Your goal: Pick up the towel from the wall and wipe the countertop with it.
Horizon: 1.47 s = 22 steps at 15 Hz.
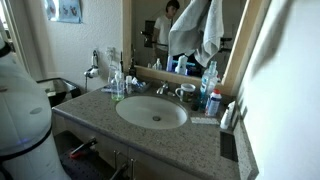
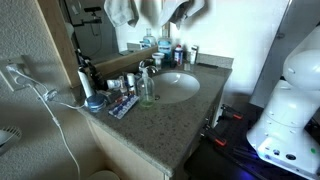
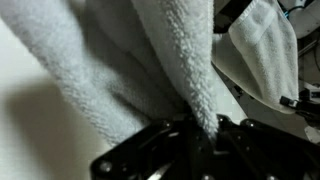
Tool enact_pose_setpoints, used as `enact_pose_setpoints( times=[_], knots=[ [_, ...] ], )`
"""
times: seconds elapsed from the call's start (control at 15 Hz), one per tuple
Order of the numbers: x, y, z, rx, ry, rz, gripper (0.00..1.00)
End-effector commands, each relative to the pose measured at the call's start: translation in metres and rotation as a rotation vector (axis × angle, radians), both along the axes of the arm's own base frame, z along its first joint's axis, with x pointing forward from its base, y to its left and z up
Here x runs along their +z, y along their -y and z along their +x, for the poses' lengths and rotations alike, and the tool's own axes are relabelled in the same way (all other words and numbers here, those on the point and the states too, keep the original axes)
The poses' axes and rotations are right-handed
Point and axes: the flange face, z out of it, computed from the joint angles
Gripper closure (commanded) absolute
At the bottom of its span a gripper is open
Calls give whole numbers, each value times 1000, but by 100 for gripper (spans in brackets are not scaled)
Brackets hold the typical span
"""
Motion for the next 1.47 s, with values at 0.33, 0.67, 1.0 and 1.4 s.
enact_pose_setpoints(
  times=[0.33,0.67,1.0,1.4],
  knots=[
    [-89,6,-56,-14,-518,102,92],
    [-182,14,-85,-57,-719,230,93],
    [-269,50,-103,-145,-755,265,93],
    [-329,82,-94,-204,-697,251,92]
  ],
)
